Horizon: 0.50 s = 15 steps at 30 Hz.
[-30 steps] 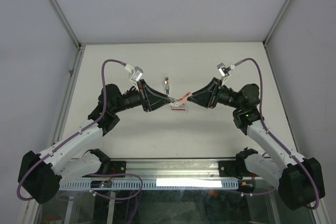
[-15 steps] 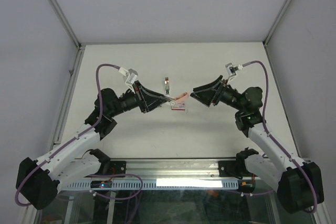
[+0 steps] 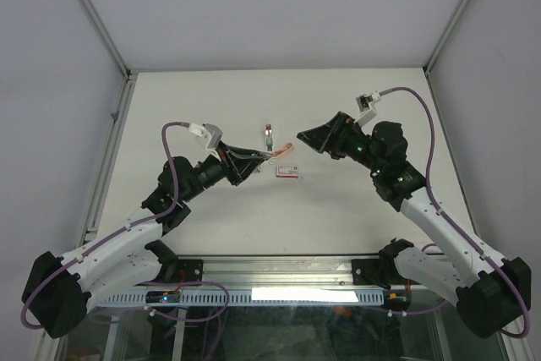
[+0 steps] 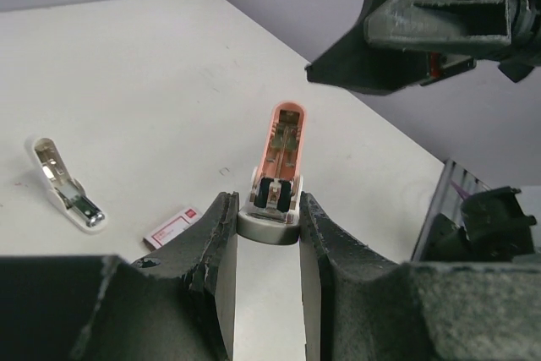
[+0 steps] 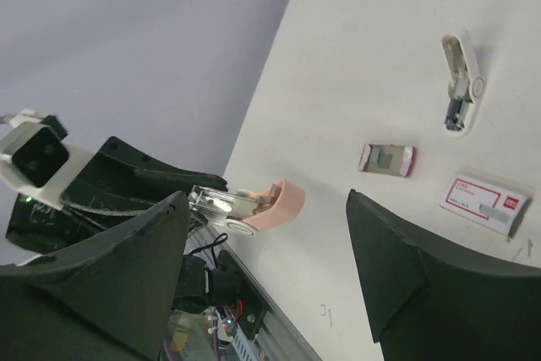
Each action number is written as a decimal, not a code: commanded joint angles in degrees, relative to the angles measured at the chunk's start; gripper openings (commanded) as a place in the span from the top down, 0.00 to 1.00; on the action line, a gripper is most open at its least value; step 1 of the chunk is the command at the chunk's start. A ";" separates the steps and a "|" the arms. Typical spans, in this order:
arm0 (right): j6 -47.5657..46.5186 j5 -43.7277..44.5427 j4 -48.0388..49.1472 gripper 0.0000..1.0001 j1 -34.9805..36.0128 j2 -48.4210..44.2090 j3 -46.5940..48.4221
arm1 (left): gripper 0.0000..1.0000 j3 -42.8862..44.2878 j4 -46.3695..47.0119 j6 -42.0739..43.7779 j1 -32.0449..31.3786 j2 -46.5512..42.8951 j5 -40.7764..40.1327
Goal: Load the staples into the stapler
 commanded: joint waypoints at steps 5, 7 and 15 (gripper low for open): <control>9.47 16.56 -8.89 0.24 7.16 4.17 3.15 | 1.00 -3.51 15.88 7.60 -6.39 1.01 -15.83; 10.34 17.57 -9.57 0.24 8.38 6.00 4.17 | 1.00 -3.91 18.19 9.19 -8.03 2.13 -18.35; 11.97 16.97 -5.31 0.26 9.78 9.78 4.22 | 1.00 -3.75 22.43 12.44 -11.12 7.55 -20.81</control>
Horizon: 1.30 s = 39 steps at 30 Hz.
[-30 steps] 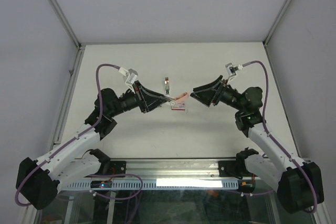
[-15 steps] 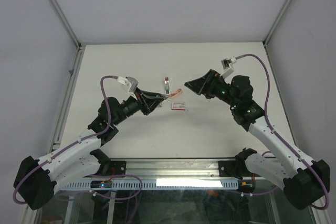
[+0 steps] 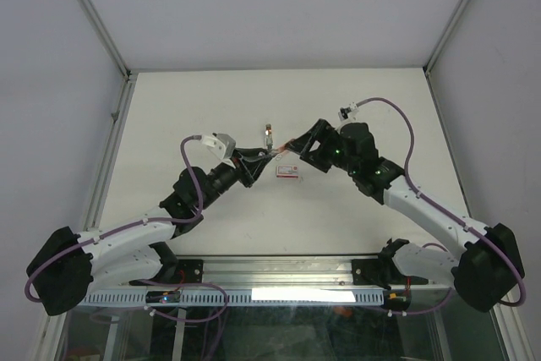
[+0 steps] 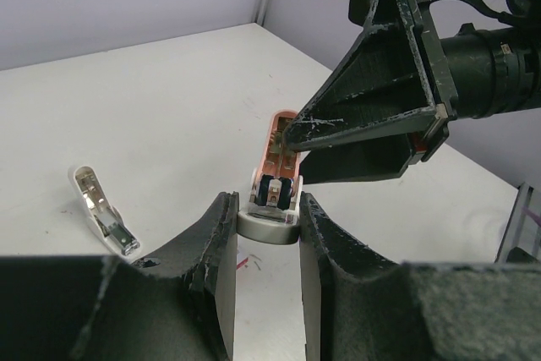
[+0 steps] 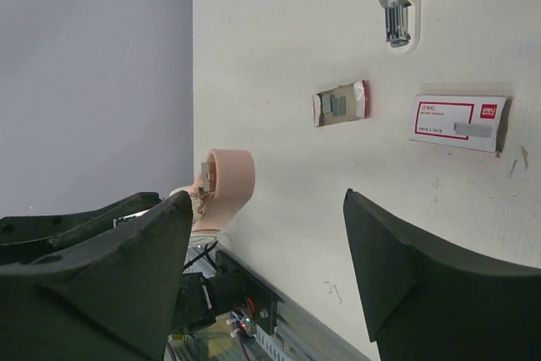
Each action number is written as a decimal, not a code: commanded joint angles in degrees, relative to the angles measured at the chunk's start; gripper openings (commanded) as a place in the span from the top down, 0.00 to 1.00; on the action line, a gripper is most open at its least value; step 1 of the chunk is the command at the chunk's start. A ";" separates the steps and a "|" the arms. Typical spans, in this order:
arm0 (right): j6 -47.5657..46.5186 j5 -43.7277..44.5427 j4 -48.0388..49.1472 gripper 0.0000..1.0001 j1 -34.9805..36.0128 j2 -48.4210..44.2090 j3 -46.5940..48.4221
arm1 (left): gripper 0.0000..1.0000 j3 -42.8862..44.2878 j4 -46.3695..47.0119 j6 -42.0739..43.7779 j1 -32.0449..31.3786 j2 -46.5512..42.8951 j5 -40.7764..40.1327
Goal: Load the staples into the stapler
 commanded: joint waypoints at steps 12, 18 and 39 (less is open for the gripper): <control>3.19 -1.87 11.71 0.54 0.59 2.47 0.68 | 1.00 -0.74 9.30 5.07 -3.55 1.07 -4.43; 4.53 -2.31 17.17 0.71 0.58 1.98 -1.76 | 1.00 -1.49 9.54 5.02 -3.89 0.81 -4.10; -45.97 -25.98 18.51 1.00 -11.20 10.26 6.44 | 0.01 7.42 -20.72 -12.27 4.56 -8.91 8.13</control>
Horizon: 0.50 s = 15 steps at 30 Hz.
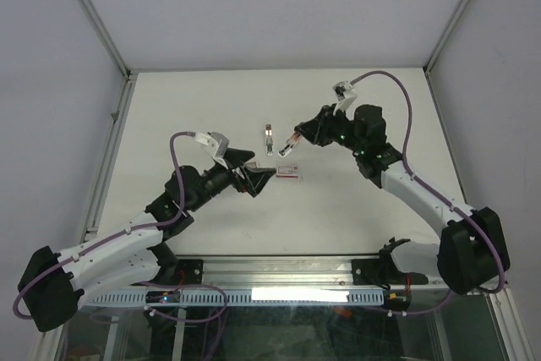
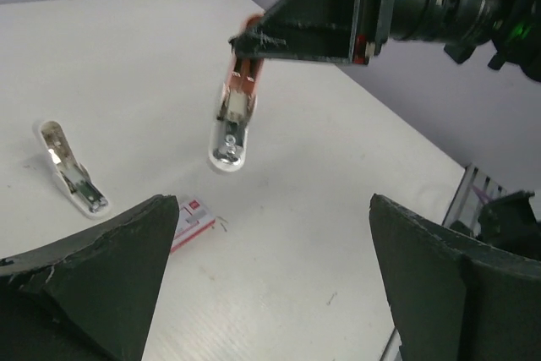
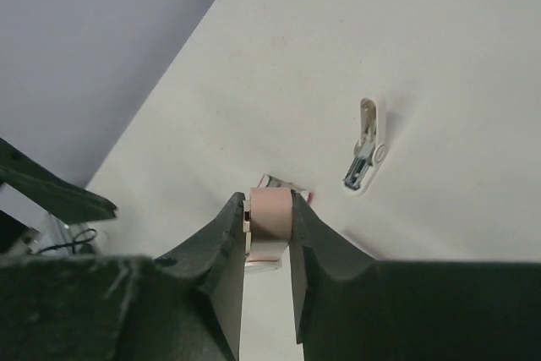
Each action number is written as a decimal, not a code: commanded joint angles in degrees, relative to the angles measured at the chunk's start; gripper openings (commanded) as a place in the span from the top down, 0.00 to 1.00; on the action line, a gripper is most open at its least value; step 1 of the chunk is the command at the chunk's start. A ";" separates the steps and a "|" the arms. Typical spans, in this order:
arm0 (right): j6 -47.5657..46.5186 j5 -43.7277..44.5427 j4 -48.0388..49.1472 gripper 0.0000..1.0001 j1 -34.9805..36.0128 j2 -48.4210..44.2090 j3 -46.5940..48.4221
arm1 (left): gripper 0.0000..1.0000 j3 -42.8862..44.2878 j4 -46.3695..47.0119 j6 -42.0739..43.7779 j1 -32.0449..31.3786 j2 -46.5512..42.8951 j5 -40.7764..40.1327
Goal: Load the staples into the stapler
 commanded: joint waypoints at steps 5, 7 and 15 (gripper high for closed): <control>-26.08 -18.48 -3.49 1.00 -6.07 13.00 12.46 | 0.01 13.54 -16.60 -13.21 19.23 1.26 21.81; -29.22 -20.26 -6.45 1.00 -6.66 16.52 15.72 | 0.01 16.65 -18.95 -13.83 22.96 3.33 27.45; -35.01 -24.53 -11.49 1.00 -7.24 29.54 25.68 | 0.01 23.97 -25.16 -9.30 31.08 6.24 34.93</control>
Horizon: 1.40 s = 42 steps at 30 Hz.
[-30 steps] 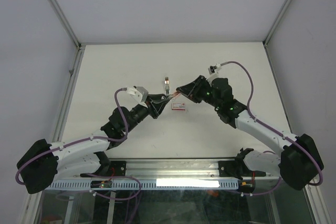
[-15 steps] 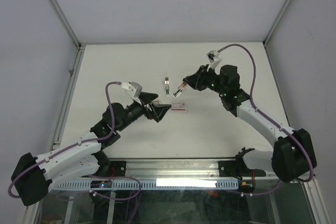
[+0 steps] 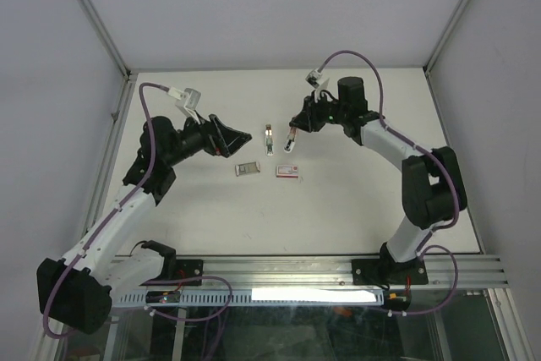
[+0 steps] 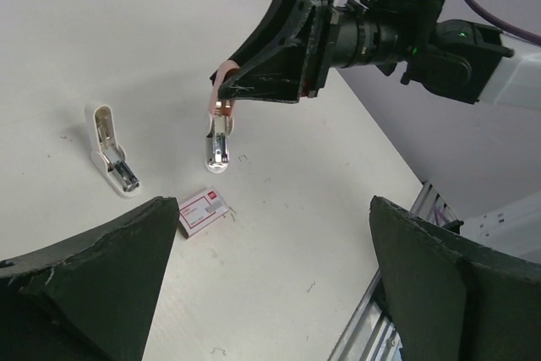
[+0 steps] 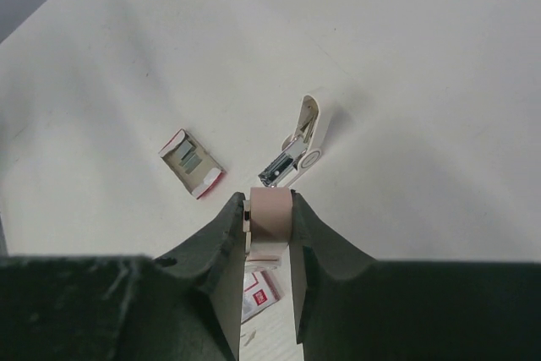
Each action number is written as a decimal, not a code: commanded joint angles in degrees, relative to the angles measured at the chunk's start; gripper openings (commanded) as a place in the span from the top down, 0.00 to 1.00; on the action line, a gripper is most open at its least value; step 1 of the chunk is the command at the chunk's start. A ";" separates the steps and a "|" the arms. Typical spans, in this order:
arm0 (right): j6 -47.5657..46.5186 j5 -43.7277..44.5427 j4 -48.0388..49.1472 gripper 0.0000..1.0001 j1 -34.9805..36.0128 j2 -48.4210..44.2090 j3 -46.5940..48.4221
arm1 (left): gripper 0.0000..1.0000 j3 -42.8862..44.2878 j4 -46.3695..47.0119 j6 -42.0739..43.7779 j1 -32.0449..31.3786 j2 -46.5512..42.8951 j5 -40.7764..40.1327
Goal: Load the staples into the stapler
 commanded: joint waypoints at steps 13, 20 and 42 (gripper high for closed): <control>-7.76 -9.76 -1.46 1.00 -0.23 17.46 13.93 | 0.01 6.82 -10.15 13.60 8.14 0.20 5.44; -8.72 -11.87 -2.05 1.00 -0.23 21.75 18.23 | 0.01 5.78 -9.21 13.82 9.59 0.79 6.52; -10.65 -12.96 -0.54 0.83 -1.17 28.93 21.62 | 0.01 4.90 -7.77 13.15 11.37 1.97 9.17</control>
